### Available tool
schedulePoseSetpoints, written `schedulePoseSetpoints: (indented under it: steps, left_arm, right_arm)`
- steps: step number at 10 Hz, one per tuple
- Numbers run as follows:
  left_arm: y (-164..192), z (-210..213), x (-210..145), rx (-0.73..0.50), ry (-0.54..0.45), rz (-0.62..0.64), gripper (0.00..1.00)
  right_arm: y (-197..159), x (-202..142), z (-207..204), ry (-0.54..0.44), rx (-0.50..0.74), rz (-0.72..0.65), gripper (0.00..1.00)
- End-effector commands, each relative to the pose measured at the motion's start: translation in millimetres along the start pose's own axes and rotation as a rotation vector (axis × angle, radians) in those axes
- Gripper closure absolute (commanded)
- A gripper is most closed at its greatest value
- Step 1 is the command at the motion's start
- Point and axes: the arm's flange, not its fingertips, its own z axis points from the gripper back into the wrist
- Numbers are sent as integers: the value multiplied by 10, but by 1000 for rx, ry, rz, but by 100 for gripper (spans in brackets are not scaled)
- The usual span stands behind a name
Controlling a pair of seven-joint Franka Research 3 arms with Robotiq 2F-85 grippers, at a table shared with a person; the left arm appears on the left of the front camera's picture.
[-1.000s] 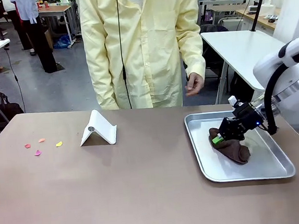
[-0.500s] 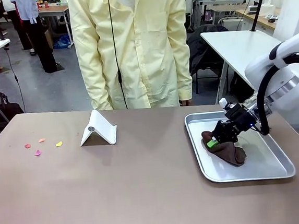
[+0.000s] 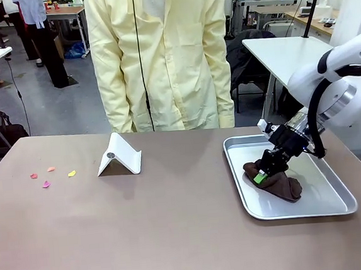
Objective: Clean the surface of the table.
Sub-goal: If a person points to the right, clean the right side of the table with your right hand, and if they point to the left, clean the left side with your left hand.
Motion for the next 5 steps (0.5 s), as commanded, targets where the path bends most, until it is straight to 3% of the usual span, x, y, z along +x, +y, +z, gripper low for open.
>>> schedulePoseSetpoints:
  steps: [1,4,5]
  left_arm:
    - [-52,-4,-25,4,-2,8,100]
    - [-52,-4,-25,4,-2,8,100]
    - [-52,-4,-25,4,-2,8,100]
  right_arm:
    - [-207,-211,85,-20,-98,-10,94]
    - [-291,-315,371,-143,-202,-79,94]
    - [-327,-322,472,-240,-206,-128,94]
